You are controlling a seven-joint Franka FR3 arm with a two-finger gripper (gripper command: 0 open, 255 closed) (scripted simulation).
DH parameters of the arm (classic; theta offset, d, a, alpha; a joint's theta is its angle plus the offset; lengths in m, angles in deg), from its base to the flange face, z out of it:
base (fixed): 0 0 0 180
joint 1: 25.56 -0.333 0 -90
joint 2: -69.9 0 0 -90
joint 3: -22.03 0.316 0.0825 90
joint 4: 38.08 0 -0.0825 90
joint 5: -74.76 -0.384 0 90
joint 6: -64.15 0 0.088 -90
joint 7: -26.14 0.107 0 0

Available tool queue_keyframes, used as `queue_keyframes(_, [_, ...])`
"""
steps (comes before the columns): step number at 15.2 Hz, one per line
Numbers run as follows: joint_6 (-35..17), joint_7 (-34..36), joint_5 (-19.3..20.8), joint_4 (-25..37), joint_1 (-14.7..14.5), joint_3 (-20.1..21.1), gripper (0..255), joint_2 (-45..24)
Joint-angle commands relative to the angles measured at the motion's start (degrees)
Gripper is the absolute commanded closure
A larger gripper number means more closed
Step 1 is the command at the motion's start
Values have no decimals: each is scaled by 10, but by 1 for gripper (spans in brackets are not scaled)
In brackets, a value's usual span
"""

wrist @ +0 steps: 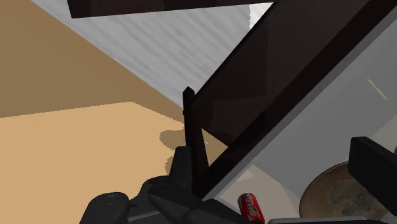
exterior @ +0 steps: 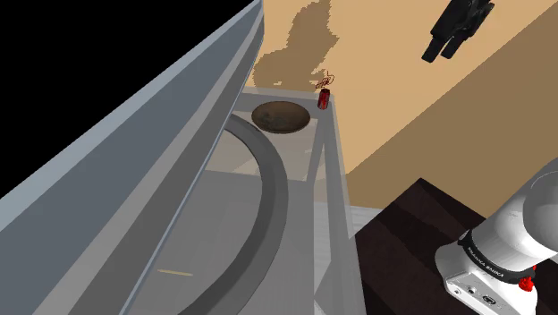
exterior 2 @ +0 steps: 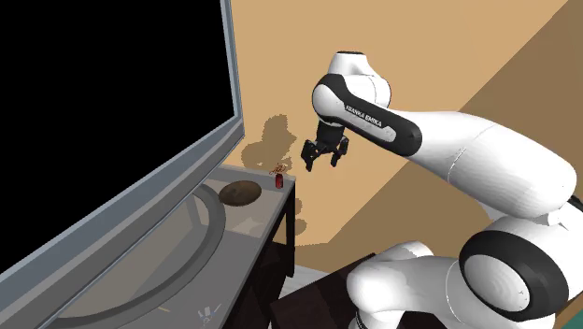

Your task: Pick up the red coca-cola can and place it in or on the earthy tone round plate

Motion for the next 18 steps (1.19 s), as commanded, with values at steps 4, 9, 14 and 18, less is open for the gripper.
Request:
queue_keyframes(4, [-42,10,1,7,-1,14,0,-57])
queue_keyframes(9, [-104,28,8,35,0,36,0,-159])
queue_keyframes(14, [-153,49,22,80,2,56,0,-268])
queue_keyframes(18, [-181,70,40,130,3,69,0,-357])
